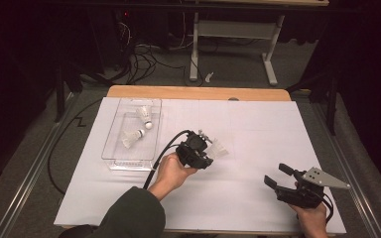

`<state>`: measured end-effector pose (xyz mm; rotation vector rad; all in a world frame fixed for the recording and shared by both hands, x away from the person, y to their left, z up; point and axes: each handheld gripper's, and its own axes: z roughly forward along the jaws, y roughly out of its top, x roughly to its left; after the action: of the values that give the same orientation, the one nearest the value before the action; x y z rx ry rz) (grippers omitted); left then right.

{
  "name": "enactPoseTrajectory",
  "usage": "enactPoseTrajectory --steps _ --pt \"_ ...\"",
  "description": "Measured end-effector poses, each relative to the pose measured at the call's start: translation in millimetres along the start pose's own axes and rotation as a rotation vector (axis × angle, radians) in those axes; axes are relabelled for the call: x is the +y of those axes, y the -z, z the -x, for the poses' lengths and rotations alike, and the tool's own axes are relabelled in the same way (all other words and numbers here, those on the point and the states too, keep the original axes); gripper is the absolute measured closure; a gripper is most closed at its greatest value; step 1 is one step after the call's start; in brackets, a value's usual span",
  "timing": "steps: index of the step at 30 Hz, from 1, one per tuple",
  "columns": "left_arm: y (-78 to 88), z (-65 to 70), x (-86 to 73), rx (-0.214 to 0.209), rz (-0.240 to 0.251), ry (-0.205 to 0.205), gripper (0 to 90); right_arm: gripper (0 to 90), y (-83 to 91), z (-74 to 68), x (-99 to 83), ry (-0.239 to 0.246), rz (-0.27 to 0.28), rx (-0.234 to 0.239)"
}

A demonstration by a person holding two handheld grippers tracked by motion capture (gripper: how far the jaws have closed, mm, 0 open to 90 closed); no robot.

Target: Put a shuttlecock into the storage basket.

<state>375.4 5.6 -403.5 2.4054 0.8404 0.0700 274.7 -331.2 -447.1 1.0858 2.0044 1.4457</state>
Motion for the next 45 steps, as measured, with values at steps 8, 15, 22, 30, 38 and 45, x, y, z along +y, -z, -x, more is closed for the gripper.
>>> enactPoseTrajectory --steps 8,15,22,30,38,45 --pt "14.1 -4.2 -1.4 0.008 0.028 0.016 65.4 25.2 0.6 0.7 -0.2 -0.005 0.007 -0.003" --pt "23.6 -5.6 -3.6 0.014 0.045 0.018 65.4 25.2 0.1 0.7 -0.1 -0.005 0.006 -0.003" --pt "29.4 -8.4 -5.8 0.017 0.053 0.028 65.4 25.2 0.1 0.5 -0.1 -0.006 0.005 -0.004" --pt "33.7 -9.5 -7.4 0.017 0.055 0.031 65.4 25.2 -0.1 0.5 -0.1 -0.005 0.003 -0.003" --pt "38.9 -12.5 -9.4 0.023 0.062 0.04 65.4 25.2 -0.3 0.4 -0.1 -0.001 -0.001 -0.002" --pt "41.6 -14.5 -11.0 0.029 0.06 0.042 65.4 25.2 -0.3 0.4 -0.1 -0.001 -0.001 -0.003"
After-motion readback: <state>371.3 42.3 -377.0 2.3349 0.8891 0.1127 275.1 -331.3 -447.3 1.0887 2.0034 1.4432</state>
